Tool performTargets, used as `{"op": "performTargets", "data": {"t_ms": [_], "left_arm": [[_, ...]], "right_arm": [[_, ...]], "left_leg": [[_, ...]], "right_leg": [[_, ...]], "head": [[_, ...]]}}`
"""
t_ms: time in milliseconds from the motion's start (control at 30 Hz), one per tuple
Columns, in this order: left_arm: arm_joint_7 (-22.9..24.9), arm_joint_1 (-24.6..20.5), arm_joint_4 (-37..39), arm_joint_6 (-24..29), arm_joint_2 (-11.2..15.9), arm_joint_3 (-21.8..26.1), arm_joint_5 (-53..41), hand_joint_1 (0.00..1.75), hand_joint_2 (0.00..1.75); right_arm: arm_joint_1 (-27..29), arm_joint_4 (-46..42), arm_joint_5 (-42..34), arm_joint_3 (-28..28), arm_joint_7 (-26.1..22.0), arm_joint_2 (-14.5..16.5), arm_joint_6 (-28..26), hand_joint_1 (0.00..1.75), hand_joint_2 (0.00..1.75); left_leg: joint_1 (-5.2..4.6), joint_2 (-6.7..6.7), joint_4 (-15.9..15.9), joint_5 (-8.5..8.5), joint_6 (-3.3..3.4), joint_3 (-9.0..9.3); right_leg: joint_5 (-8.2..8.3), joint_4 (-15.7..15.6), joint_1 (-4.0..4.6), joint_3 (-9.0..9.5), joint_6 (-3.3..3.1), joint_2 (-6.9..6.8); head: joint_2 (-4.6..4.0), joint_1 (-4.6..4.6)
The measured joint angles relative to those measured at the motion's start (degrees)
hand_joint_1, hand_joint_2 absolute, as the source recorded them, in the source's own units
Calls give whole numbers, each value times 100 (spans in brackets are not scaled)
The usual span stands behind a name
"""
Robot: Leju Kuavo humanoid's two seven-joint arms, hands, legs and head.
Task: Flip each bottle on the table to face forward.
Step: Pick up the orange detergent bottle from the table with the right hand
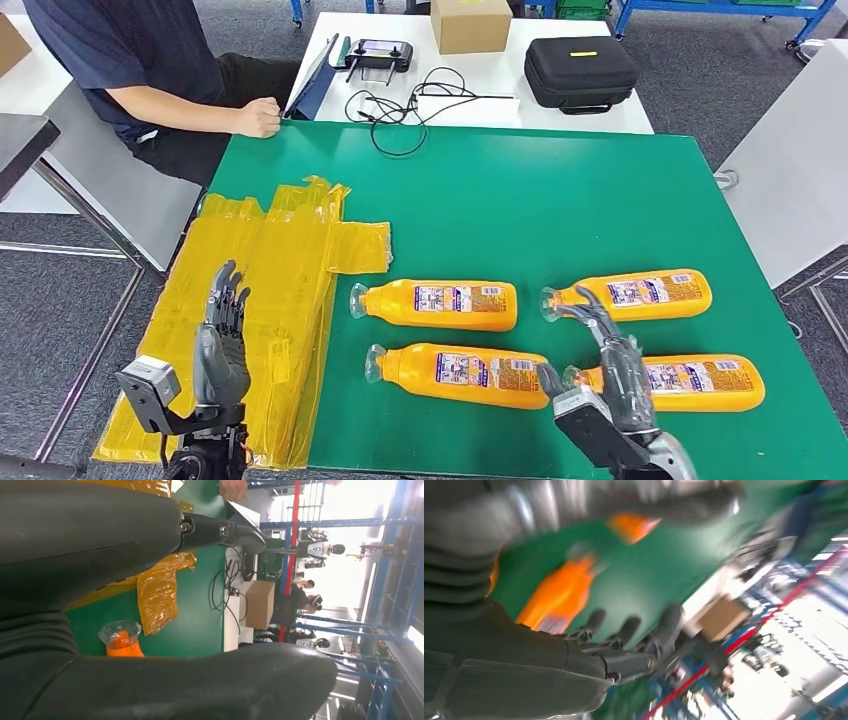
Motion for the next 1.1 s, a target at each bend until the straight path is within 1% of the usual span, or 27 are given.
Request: {"op": "performTargets", "data": {"t_ms": [67,167,267,367,533,700,800,1000,1100], "left_arm": [[-53,-10,57,-49,-21,86,6,0,0],[-126,-12,115,-167,-83,251,12,0,0],[-154,-13,146,-247,-166,381,2,0,0],[-161,-19,169,-272,-233,458,-10,0,0],[-162,-39,199,-310,-308,526,-44,0,0],[-161,-145,305,-401,-363,594,-129,0,0],[-166,-199,382,-432,-372,634,-134,0,0],[-169,-239,477,-442,-379,675,-135,0,0],[-169,-261,511,-480,-388,705,-133,0,0]], "right_arm": [[52,-143,523,-623,-368,-63,386,0,175],[-13,-323,1297,-1645,-935,-66,1055,0,175],[-113,-451,1719,-2412,-1130,-36,1353,0,175],[-173,-553,1848,-2900,-1161,-9,1409,0,175],[-243,-659,2049,-3311,-1252,56,1513,0,175],[-386,-716,2780,-3622,-1511,164,1781,0,175],[-472,-715,2989,-3701,-1549,214,1791,0,175],[-577,-709,3073,-3767,-1550,277,1789,0,175],[-633,-646,3254,-3774,-1498,286,1786,0,175]], "left_leg": [[-2,2,0,-1,0,-2],[-3,1,0,-1,1,-1],[-2,0,0,-1,1,0],[0,3,0,-1,1,3],[3,3,0,0,0,3],[3,4,0,0,0,3],[3,4,0,0,0,4],[3,3,0,0,0,4],[3,4,0,0,0,3]], "right_leg": [[0,0,-1,0,1,1],[1,-1,-1,0,1,1],[1,-1,0,2,1,0],[1,-1,2,4,0,1],[1,0,5,3,0,1],[1,0,5,6,0,1],[1,0,4,6,0,2],[1,0,4,6,0,2],[1,0,5,6,0,2]], "head": [[1,-1],[1,-1],[0,-2],[0,-2],[0,-1],[1,-2],[1,-2],[0,-2],[0,-2]]}}
